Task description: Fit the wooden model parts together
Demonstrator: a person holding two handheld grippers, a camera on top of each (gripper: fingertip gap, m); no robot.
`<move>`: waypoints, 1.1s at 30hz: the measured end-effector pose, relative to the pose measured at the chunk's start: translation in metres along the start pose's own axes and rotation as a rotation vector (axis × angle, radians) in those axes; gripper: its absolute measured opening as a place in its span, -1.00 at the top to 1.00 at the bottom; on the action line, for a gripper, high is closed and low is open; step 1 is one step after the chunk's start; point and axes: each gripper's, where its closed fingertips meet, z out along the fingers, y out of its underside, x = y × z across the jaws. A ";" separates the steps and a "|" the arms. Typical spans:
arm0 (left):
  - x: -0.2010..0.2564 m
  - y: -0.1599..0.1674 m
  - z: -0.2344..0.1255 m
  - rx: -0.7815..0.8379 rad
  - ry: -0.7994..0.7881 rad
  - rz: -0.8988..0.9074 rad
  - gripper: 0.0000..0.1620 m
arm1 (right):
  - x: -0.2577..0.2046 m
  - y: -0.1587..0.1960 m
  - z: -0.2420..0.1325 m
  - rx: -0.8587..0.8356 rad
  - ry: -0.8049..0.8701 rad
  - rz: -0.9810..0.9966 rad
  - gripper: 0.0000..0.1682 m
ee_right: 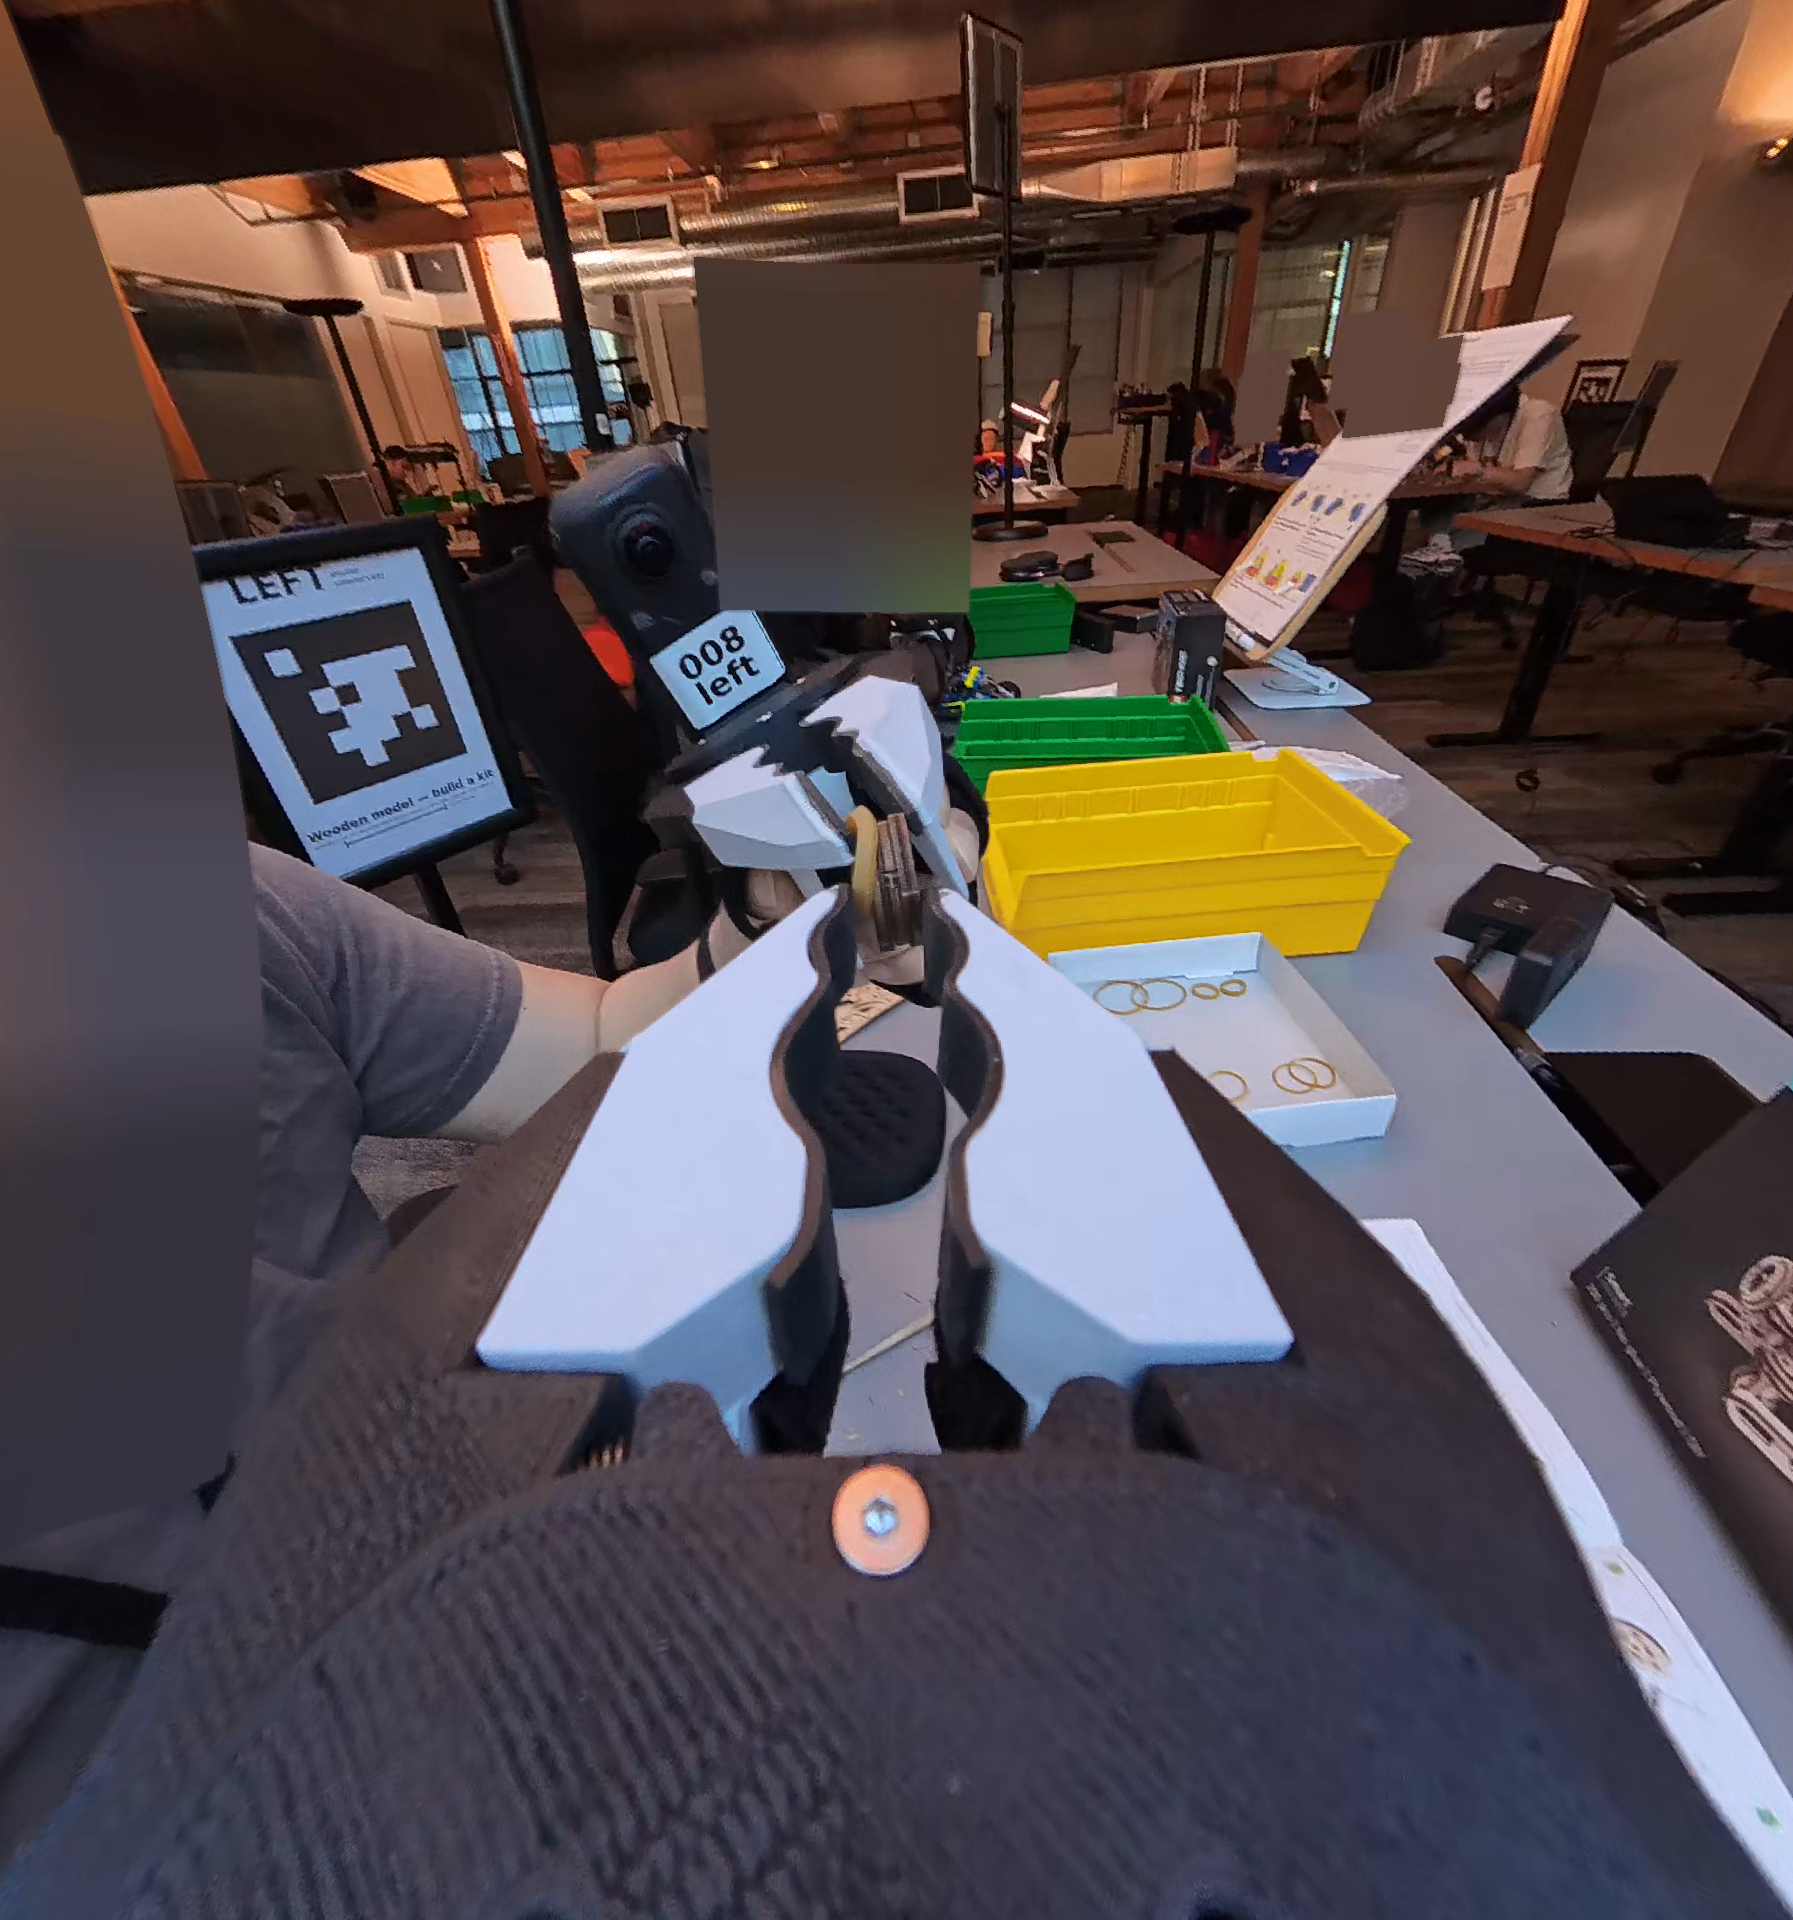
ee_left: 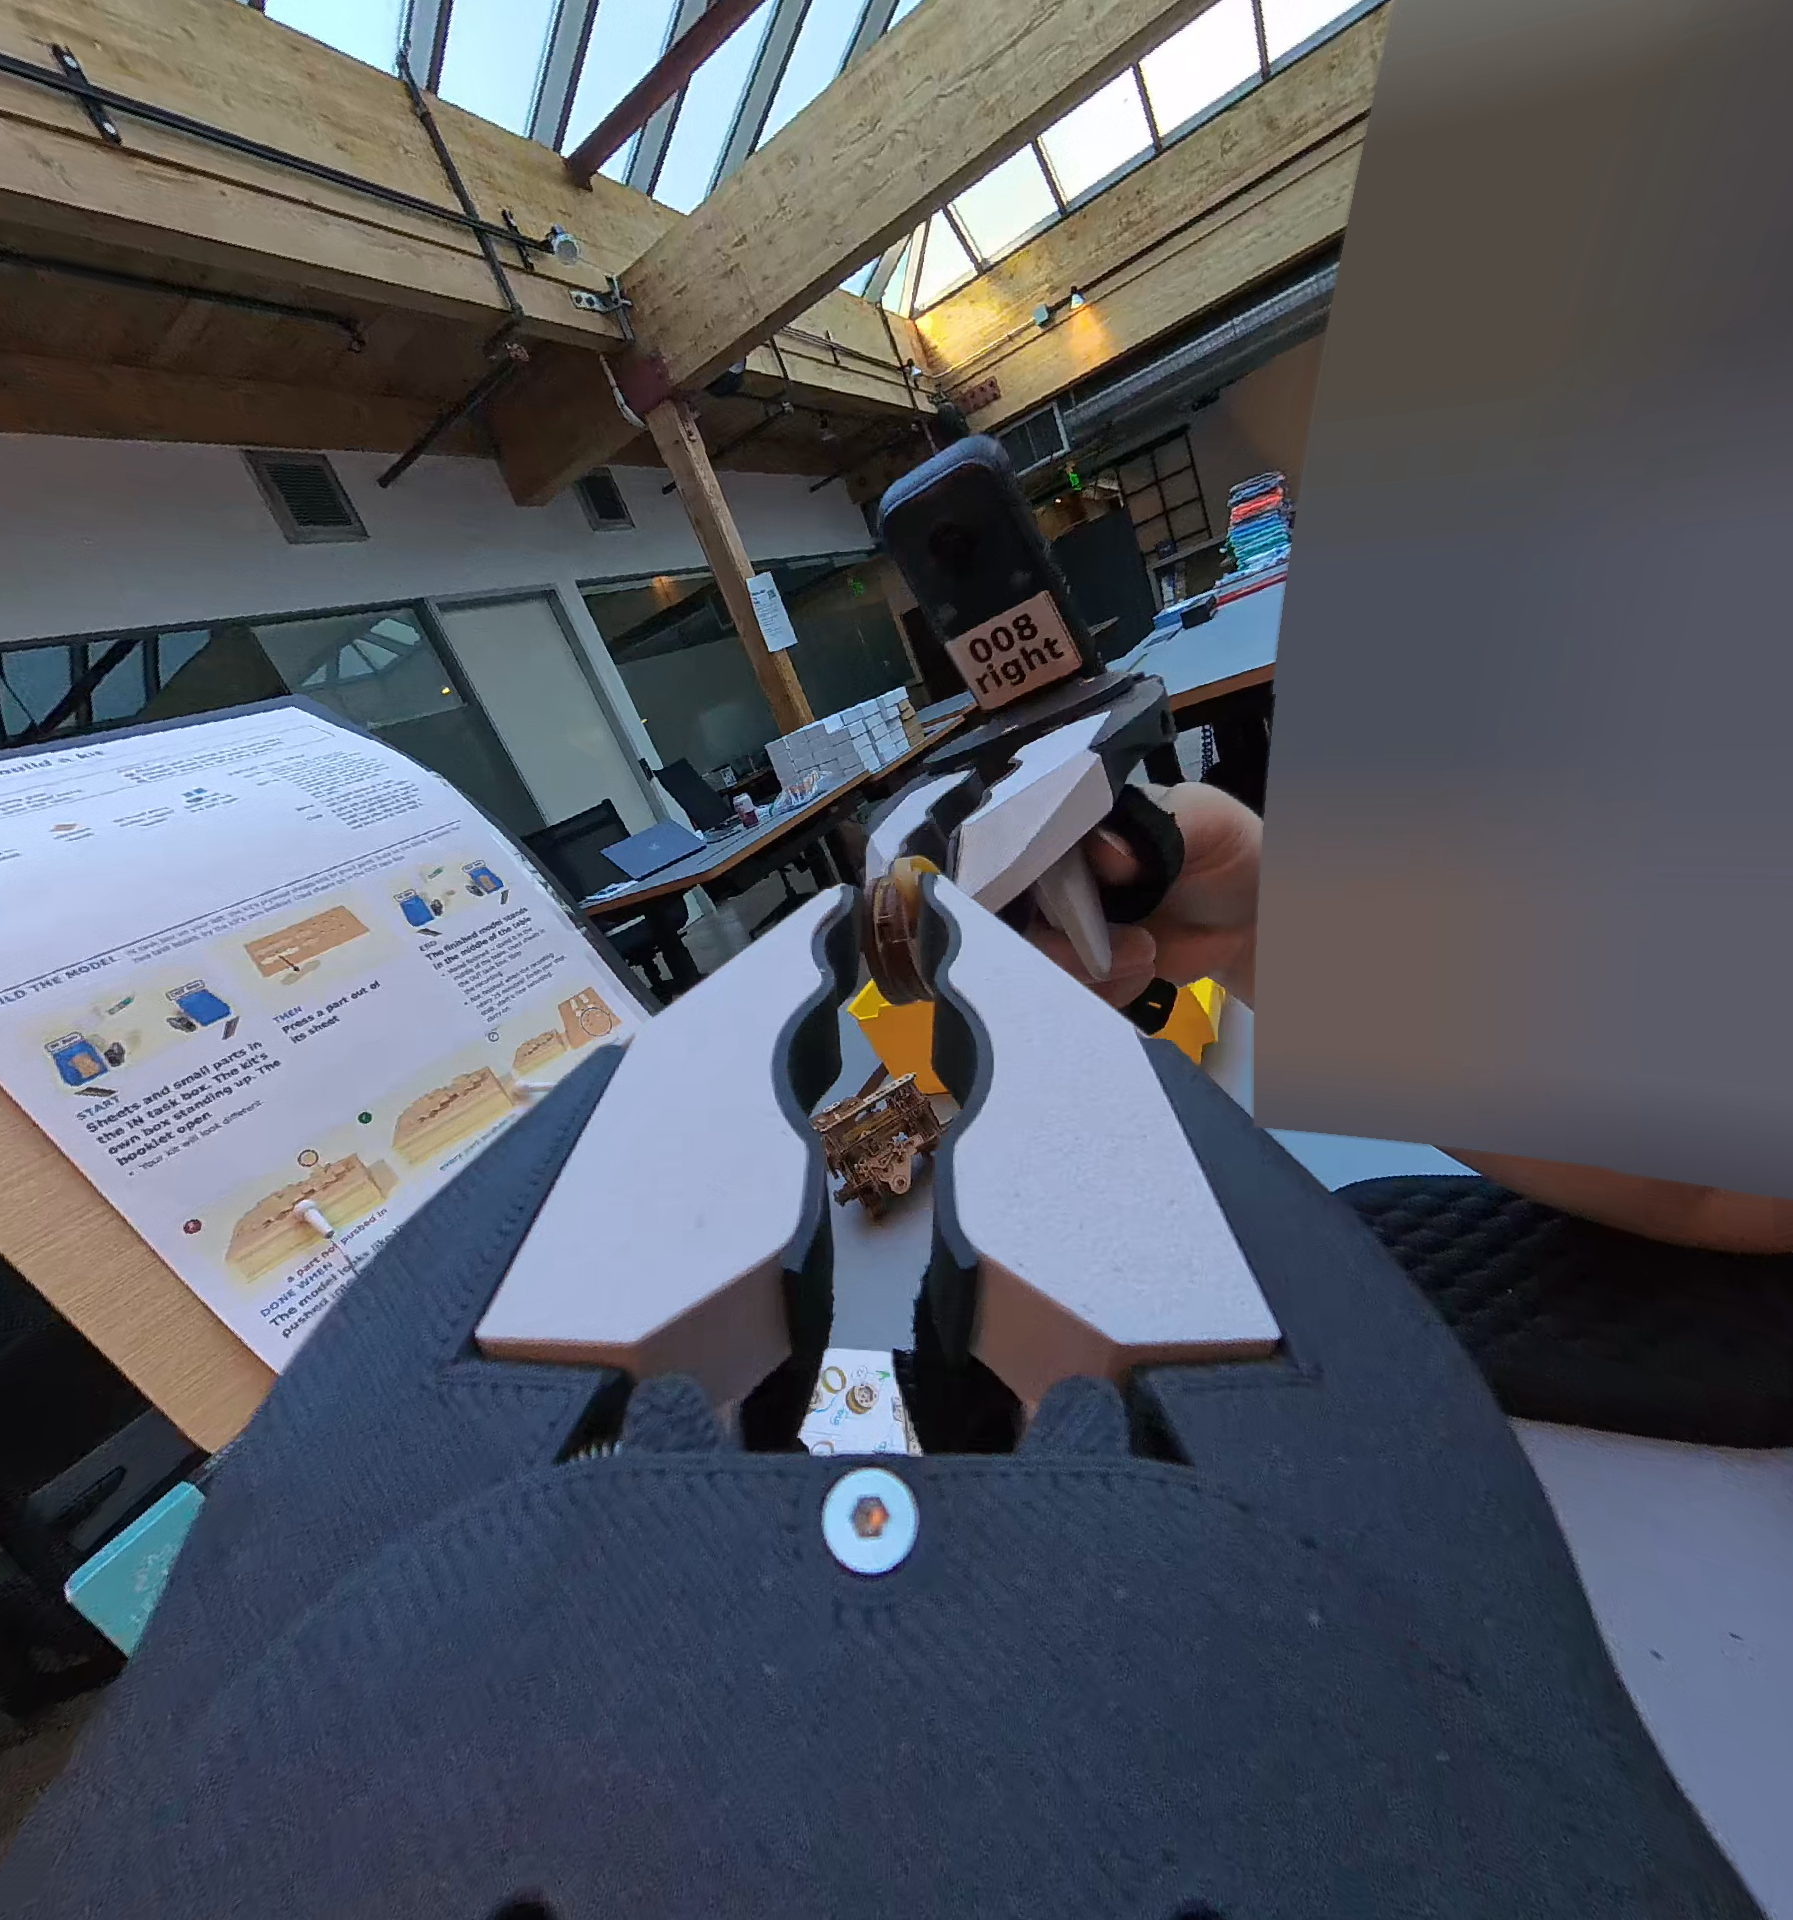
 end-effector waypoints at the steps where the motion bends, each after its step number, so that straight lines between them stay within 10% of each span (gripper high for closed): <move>1: -0.001 0.002 0.000 -0.011 0.003 -0.005 0.90 | 0.001 0.001 0.000 -0.013 0.015 -0.007 0.88; 33: -0.001 0.036 0.000 -0.251 -0.012 0.240 0.83 | 0.015 0.027 -0.003 -0.289 0.271 -0.379 0.90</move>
